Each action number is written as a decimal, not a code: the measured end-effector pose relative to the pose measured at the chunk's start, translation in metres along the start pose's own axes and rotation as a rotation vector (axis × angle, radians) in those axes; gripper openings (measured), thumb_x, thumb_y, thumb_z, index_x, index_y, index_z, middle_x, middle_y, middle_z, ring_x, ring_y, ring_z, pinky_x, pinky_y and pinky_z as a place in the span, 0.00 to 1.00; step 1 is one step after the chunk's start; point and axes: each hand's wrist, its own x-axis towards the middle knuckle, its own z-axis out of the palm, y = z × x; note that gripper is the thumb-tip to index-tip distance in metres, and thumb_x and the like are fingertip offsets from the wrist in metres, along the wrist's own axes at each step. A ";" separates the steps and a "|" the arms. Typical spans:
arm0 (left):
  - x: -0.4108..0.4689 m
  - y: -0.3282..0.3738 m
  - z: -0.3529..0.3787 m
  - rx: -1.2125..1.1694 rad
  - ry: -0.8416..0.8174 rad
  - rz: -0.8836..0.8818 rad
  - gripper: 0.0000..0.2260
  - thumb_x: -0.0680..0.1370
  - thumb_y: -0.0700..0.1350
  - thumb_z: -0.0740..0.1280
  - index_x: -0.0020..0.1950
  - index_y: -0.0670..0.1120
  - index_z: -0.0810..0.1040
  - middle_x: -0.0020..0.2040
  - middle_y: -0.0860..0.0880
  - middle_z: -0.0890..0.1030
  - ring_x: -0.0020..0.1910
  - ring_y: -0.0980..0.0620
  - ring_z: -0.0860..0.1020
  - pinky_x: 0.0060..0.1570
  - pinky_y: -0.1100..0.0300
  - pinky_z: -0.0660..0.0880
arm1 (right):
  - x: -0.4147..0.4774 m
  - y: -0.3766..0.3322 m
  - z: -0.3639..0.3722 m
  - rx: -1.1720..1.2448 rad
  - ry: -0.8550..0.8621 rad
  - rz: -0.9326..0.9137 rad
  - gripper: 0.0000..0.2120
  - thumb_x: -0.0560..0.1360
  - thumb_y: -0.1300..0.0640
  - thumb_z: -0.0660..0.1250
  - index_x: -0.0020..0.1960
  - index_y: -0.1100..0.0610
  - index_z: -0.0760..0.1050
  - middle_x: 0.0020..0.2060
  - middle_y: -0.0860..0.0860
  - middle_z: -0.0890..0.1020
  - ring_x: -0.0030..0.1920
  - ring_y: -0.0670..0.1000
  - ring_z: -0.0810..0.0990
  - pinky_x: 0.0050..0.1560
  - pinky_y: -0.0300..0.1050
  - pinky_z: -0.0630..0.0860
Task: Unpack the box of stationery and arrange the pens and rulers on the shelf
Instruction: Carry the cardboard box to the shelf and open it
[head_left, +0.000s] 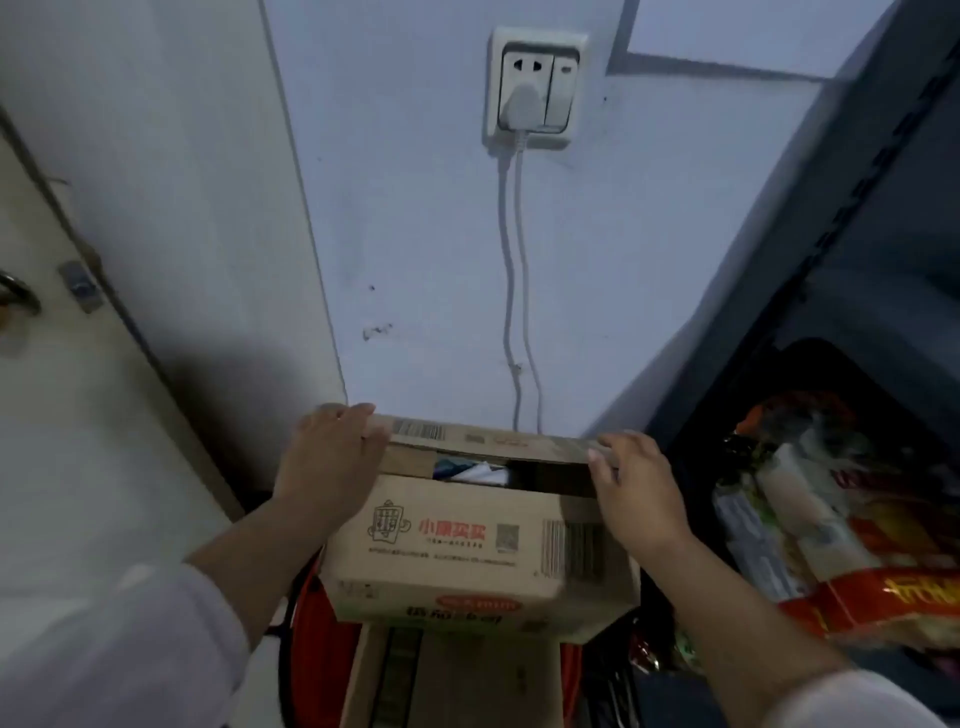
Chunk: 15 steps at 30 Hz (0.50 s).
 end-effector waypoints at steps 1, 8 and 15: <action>0.005 0.000 0.003 -0.063 -0.021 -0.069 0.21 0.80 0.55 0.50 0.61 0.45 0.74 0.61 0.44 0.77 0.59 0.43 0.72 0.58 0.46 0.69 | 0.006 0.003 0.005 0.031 -0.001 0.029 0.20 0.81 0.49 0.57 0.68 0.57 0.71 0.67 0.54 0.70 0.65 0.55 0.69 0.66 0.47 0.67; 0.014 0.015 0.021 -0.199 -0.115 -0.260 0.18 0.83 0.52 0.48 0.65 0.43 0.67 0.63 0.41 0.70 0.61 0.42 0.70 0.58 0.45 0.69 | 0.032 0.019 0.031 0.183 -0.066 0.301 0.28 0.81 0.45 0.55 0.76 0.56 0.57 0.73 0.56 0.65 0.69 0.58 0.68 0.66 0.53 0.67; 0.015 -0.006 0.050 -0.253 -0.133 -0.386 0.21 0.81 0.58 0.50 0.66 0.48 0.69 0.55 0.43 0.80 0.52 0.42 0.77 0.50 0.51 0.70 | 0.032 0.045 0.049 0.285 -0.242 0.464 0.32 0.76 0.36 0.58 0.71 0.56 0.63 0.61 0.55 0.76 0.59 0.57 0.76 0.59 0.54 0.74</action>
